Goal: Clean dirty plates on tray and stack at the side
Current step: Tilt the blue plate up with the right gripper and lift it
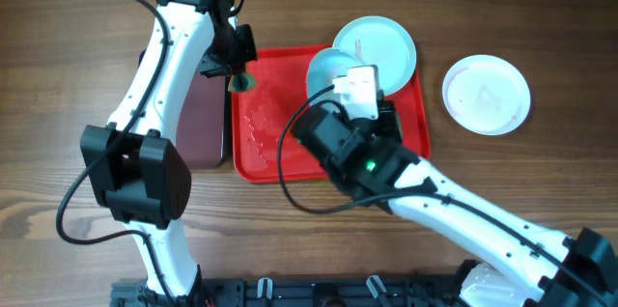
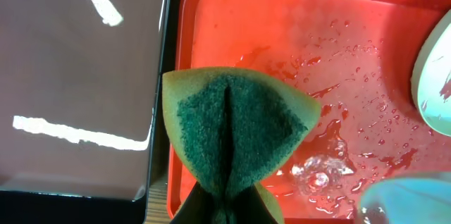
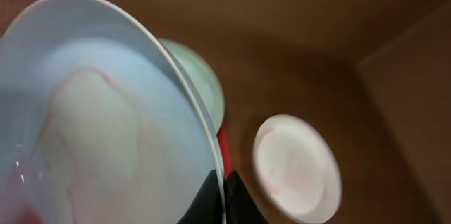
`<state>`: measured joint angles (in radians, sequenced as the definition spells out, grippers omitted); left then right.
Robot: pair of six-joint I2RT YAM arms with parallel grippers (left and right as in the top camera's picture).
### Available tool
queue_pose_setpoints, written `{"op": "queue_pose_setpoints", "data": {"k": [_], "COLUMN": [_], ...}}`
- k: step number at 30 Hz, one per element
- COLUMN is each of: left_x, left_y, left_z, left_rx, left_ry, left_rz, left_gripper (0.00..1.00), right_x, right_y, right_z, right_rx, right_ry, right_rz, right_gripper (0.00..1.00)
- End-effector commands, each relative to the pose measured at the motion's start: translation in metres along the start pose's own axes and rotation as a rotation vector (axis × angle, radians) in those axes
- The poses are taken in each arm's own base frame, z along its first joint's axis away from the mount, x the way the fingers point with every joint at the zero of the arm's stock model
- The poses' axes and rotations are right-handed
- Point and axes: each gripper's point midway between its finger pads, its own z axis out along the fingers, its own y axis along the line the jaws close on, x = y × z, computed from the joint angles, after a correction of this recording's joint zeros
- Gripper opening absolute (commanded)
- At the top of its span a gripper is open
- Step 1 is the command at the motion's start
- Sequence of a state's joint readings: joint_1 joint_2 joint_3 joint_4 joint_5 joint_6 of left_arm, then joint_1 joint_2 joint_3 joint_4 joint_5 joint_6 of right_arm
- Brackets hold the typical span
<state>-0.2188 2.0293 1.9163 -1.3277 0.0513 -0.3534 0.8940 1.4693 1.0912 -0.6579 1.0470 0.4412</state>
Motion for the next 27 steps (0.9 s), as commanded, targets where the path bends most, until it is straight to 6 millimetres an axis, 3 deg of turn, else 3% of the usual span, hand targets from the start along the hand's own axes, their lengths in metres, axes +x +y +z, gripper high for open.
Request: {"op": "queue_pose_setpoints", "data": {"k": [1, 7, 18, 23, 27], "left_x": [-0.003, -0.003, -0.003, -0.003, -0.003], "left_y": [-0.005, -0.005, -0.005, -0.005, -0.005], "left_z": [-0.012, -0.012, -0.012, -0.012, -0.012], "left_rx": [0.027, 0.027, 0.027, 0.027, 0.027], "left_ry": [-0.03, -0.03, -0.03, -0.03, -0.03], "left_rz": [0.013, 0.013, 0.013, 0.012, 0.012], "left_gripper": [0.04, 0.04, 0.04, 0.04, 0.04], "right_x": [-0.037, -0.06, -0.068, -0.066, -0.046], "right_y": [-0.031, -0.043, -0.039, -0.026, 0.016], "right_z": [-0.025, -0.048, -0.049, -0.045, -0.035], "right_rx": [0.194, 0.33, 0.314, 0.239, -0.015], "right_ry": [-0.166, -0.259, -0.265, -0.257, -0.19], "right_rz": [-0.037, -0.066, -0.065, -0.074, -0.084], "right_gripper": [0.04, 0.04, 0.04, 0.04, 0.04]}}
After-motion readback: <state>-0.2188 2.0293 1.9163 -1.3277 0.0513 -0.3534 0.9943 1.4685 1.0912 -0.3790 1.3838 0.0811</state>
